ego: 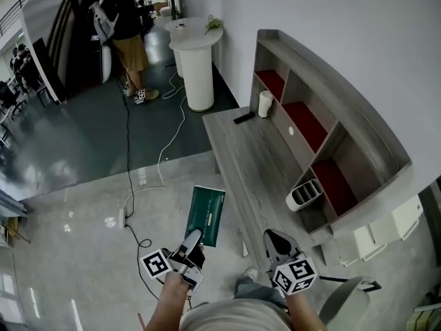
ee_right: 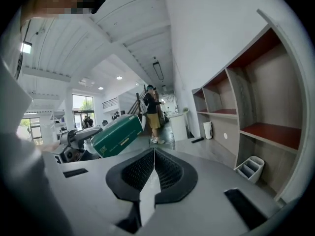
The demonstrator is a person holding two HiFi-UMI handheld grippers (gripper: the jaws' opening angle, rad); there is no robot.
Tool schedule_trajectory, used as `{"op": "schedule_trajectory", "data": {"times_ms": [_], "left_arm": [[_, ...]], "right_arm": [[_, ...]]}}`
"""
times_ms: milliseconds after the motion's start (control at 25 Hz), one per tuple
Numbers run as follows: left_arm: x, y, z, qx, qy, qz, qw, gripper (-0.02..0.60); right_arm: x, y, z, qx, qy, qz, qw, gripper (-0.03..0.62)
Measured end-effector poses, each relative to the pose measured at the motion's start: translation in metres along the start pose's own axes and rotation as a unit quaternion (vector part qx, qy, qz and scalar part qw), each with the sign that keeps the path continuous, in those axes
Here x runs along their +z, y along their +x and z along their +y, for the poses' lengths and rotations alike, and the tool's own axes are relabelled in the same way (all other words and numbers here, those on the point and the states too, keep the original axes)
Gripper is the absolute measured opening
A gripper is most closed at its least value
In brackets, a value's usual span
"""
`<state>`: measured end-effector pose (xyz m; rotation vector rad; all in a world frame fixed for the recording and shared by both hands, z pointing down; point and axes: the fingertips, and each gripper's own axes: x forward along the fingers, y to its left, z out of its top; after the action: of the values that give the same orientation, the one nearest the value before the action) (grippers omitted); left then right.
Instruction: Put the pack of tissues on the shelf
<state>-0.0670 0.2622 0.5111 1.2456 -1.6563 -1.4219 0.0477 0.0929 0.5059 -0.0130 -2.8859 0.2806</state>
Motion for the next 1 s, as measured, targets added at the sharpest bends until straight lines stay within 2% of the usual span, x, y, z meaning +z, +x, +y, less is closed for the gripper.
{"op": "schedule_trajectory", "data": {"times_ms": [360,560,800,1000], "left_arm": [[-0.012,0.099,0.008,0.01,-0.004,-0.015,0.9998,0.365],[-0.016,0.13,0.013,0.015,-0.007,-0.008,0.9998,0.365],[-0.012,0.177,0.019,0.01,-0.015,0.026,0.9995,0.365],[-0.007,0.233,0.029,-0.008,-0.025,0.087,0.9959,0.365]], "right_arm": [[0.023,0.037,-0.088,0.03,0.0,0.009,1.0,0.031],[0.025,0.041,-0.12,0.021,0.01,0.012,1.0,0.031],[0.032,0.052,-0.148,-0.007,0.021,0.01,1.0,0.031],[0.038,0.059,-0.173,-0.061,0.032,0.007,0.998,0.031]]}}
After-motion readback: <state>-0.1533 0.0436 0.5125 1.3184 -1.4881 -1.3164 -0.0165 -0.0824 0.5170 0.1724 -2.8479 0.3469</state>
